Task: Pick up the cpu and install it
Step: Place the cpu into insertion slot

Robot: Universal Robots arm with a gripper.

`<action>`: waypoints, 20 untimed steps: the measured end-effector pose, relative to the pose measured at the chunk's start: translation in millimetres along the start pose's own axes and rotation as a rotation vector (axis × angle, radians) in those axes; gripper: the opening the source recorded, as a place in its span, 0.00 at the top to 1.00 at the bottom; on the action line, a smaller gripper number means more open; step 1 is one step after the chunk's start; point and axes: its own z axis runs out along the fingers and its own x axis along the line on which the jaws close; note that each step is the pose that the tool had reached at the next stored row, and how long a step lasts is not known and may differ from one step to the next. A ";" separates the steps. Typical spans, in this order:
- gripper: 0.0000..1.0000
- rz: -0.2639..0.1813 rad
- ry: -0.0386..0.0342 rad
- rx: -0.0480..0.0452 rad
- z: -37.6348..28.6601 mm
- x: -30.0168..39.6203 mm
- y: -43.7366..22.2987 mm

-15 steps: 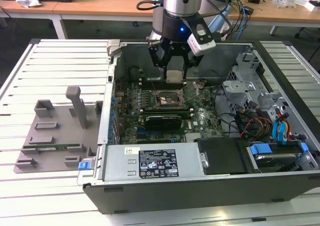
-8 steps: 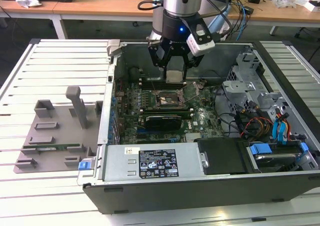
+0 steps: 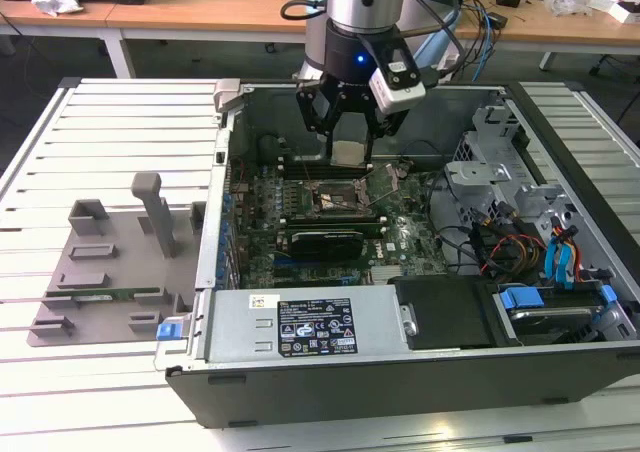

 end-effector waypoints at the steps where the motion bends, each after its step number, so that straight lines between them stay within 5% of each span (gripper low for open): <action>1: 0.45 0.007 0.0003 0.0005 0.0 0.0 0.0; 20: 0.45 0.179 0.0071 0.0080 0.5 0.0 0.0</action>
